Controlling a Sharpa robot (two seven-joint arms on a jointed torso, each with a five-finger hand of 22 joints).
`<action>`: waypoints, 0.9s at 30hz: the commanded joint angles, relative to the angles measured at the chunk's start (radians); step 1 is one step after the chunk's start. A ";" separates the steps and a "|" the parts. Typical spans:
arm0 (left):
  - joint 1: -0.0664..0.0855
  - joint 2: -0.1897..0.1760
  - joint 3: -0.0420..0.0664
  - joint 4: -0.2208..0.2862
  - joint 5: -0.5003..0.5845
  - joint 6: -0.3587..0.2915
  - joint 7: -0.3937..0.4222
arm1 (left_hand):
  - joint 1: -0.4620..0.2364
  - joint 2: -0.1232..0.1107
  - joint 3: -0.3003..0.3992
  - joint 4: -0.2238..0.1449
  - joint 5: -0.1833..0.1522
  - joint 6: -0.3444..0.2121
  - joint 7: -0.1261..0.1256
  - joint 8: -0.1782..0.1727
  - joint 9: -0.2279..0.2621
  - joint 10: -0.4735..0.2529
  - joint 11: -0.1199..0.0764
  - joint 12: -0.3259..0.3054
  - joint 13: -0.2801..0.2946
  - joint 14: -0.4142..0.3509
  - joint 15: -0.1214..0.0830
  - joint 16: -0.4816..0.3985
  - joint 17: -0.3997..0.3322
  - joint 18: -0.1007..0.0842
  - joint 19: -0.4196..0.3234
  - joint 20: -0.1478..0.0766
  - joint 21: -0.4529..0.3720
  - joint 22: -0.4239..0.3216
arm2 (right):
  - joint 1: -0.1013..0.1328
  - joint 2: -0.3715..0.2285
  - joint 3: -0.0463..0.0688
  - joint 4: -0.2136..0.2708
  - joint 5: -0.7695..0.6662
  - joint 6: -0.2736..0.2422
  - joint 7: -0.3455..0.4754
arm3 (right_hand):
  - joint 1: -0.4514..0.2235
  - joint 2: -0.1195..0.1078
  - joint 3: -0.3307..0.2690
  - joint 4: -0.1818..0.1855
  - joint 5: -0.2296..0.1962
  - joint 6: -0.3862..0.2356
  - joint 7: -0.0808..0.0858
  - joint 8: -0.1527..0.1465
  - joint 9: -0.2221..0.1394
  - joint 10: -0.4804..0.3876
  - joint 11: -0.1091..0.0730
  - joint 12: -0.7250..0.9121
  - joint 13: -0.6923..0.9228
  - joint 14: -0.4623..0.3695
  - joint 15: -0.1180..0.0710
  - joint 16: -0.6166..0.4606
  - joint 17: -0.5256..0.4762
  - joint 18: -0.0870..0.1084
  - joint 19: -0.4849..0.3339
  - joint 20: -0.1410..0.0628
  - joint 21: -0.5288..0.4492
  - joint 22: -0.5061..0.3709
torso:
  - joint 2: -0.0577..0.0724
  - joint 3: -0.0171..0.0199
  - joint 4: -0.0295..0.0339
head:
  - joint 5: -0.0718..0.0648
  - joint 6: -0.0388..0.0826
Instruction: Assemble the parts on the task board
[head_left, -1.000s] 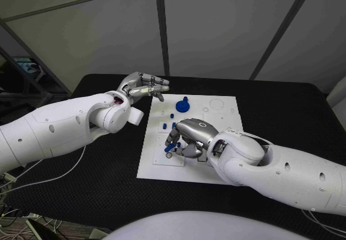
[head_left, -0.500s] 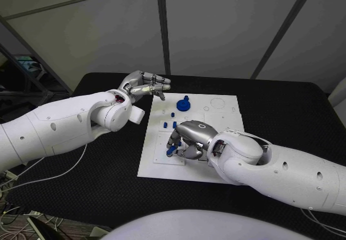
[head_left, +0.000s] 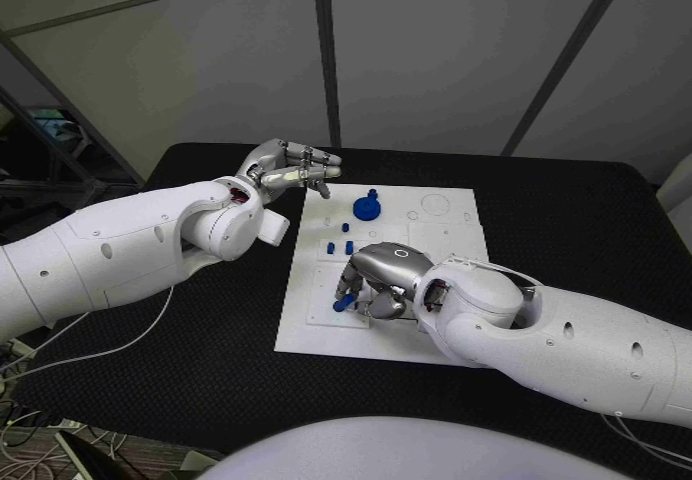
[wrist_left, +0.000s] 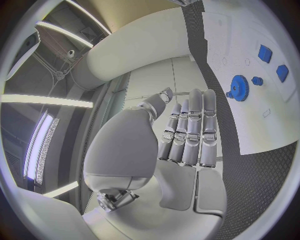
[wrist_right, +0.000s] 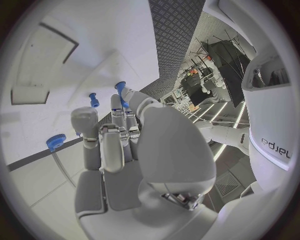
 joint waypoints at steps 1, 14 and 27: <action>0.002 0.001 0.001 0.000 0.004 0.012 0.003 | 0.000 0.013 0.003 -0.005 -0.003 0.004 0.001 -0.001 -0.001 -0.007 -0.001 0.007 0.000 0.005 0.001 -0.006 -0.002 0.004 0.001 0.003 -0.006 -0.001 | 0.000 0.006 -0.002 -0.005 -0.040 0.031 -0.024 | -0.012 0.002 0.001 0.000 0.005 0.005 0.004 0.002 0.012 0.003 0.003 -0.003 0.001 0.057 -0.001 0.002 0.013 -0.014 -0.001 0.003 -0.006 -0.002 | 0.000 -0.0004 0.0000 | -0.002 0.000; 0.002 0.001 0.001 0.001 0.004 0.015 0.001 | 0.000 0.013 0.003 -0.005 -0.003 0.004 0.001 -0.001 -0.001 -0.008 -0.001 0.007 0.000 0.005 0.001 -0.007 -0.002 0.004 0.001 0.003 -0.006 -0.001 | 0.000 0.025 -0.026 -0.009 -0.052 0.023 -0.023 | -0.044 -0.017 -0.008 0.010 0.019 -0.050 0.021 -0.035 -0.002 -0.051 0.023 -0.046 -0.010 0.057 0.014 0.003 0.014 -0.014 -0.007 0.014 -0.011 -0.008 | -0.001 -0.0008 0.0011 | -0.004 -0.001; 0.002 -0.001 0.001 0.001 0.004 0.019 -0.002 | -0.001 0.013 0.002 -0.005 -0.004 0.004 0.001 -0.001 -0.001 -0.008 -0.001 0.008 -0.001 0.005 0.001 -0.008 -0.002 0.004 0.001 0.004 -0.006 -0.001 | 0.000 0.024 -0.027 -0.008 -0.063 -0.022 -0.039 | -0.073 -0.055 -0.023 0.022 0.036 -0.185 0.013 -0.057 -0.022 -0.119 0.035 -0.068 -0.025 0.054 0.026 0.001 0.006 -0.010 -0.013 0.029 -0.020 -0.021 | -0.001 0.0002 0.0000 | -0.003 0.000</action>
